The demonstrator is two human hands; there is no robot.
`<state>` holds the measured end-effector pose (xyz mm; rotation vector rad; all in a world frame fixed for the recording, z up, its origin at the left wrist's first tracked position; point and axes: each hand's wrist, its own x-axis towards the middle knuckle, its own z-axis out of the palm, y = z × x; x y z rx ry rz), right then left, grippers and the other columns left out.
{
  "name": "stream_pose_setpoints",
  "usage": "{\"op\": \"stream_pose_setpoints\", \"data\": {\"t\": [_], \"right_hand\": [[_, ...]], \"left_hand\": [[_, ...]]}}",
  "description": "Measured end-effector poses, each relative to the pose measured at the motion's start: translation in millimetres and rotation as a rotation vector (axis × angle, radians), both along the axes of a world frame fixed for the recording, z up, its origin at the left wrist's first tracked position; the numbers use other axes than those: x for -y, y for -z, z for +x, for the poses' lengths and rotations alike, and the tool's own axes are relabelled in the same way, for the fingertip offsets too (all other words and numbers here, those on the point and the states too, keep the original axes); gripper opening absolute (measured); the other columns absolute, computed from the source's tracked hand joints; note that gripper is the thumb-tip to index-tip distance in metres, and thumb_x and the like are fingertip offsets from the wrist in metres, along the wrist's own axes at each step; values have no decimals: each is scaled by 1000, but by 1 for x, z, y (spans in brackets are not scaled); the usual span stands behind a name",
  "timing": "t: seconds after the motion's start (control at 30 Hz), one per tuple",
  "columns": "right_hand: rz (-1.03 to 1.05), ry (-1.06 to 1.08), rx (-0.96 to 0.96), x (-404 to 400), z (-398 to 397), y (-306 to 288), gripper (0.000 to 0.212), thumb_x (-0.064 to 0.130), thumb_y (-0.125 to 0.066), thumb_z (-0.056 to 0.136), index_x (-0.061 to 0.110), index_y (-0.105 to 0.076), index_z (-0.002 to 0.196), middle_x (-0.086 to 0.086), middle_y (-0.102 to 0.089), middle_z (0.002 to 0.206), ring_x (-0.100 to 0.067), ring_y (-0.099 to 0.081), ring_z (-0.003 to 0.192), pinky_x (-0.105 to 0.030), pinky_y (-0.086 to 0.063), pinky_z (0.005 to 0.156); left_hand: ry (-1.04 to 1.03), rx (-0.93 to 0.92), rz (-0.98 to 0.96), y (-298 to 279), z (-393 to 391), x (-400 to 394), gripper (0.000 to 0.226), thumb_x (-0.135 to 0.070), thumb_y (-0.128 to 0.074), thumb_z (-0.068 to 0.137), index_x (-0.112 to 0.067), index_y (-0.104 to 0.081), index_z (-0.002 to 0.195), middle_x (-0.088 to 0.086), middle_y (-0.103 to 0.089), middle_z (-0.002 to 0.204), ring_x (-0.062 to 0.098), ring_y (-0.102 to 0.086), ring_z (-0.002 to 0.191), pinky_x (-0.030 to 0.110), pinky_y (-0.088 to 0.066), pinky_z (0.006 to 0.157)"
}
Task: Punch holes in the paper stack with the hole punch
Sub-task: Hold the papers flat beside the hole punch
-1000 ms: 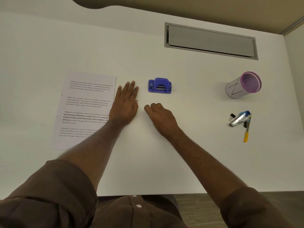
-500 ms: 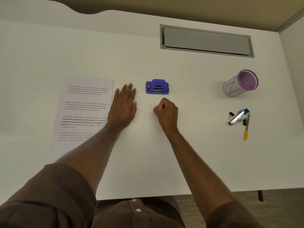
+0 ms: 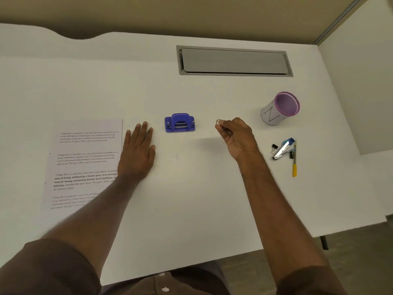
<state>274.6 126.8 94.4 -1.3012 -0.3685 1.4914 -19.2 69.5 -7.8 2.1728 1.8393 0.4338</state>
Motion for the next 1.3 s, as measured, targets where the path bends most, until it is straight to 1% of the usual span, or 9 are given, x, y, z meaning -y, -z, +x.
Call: {"op": "stream_pose_setpoints", "data": {"t": [0.13,0.33,0.4,0.53,0.8,0.93,1.03,1.2,1.3], "right_hand": [[77,85,259,-29,65,-33,42,-14,-70,80,12,-44,60,-11,-62,68,-21,-73,72,-28,-61,72],[-6,197,1007,-66,141,-51,42,-9,-74,63,17,-42,56,-2,-47,60,-20,-53,56,-32,-54,60],[-63,148,1251,-73,152,-52,36,0,-75,61,19,-45,56,2,-50,61,-18,-51,61,-28,-48,59],[-73,88,1499,-84,160,-47,18,-3,-69,64,8,-56,69,-5,-54,69,-18,-48,63,-18,-36,52],[-51,76,1594,-93,166,-45,20,-5,-67,78,12,-57,76,-11,-69,81,-28,-70,79,-33,-56,73],[-85,37,1567,-95,170,-47,15,0,-76,73,6,-67,82,-7,-68,84,-20,-64,78,-35,-58,78],[-98,44,1494,-94,169,-49,20,3,-82,68,7,-71,84,-10,-74,92,-24,-69,82,-38,-59,79],[-106,77,1361,-92,173,-53,16,4,-80,72,12,-67,76,-15,-74,87,-30,-72,73,-42,-62,78],[-31,178,1093,-85,167,-57,17,5,-80,74,6,-67,86,-13,-67,76,-24,-62,57,-43,-59,71]], "left_hand": [[0,8,18,2,1,-1,58,-25,-32,100,-2,-36,153,15,-24,166,34,-21,154,53,-13,126],[-2,21,18,-1,3,-2,58,-26,-32,100,-1,-37,153,16,-25,165,35,-22,154,54,-14,126],[0,2,23,0,3,-2,58,-25,-32,100,-1,-37,153,16,-25,165,36,-22,154,54,-14,126],[0,-15,28,4,2,-3,58,-26,-31,100,-1,-37,152,17,-25,165,36,-23,154,54,-14,126],[-1,-10,32,7,0,-3,59,-28,-30,100,-2,-36,153,15,-24,166,34,-21,154,53,-13,126],[-1,-12,22,7,1,-3,60,-29,-29,100,-3,-34,154,14,-23,167,33,-19,155,52,-12,127],[-3,-12,25,7,1,-3,60,-29,-30,100,-3,-34,154,14,-23,166,34,-19,155,52,-11,127],[-2,-6,36,7,1,-3,60,-29,-30,100,-4,-35,154,14,-24,166,34,-20,154,51,-11,127],[-6,-8,30,5,2,-3,60,-29,-31,100,-4,-34,155,14,-23,166,33,-20,155,51,-11,127]]}}
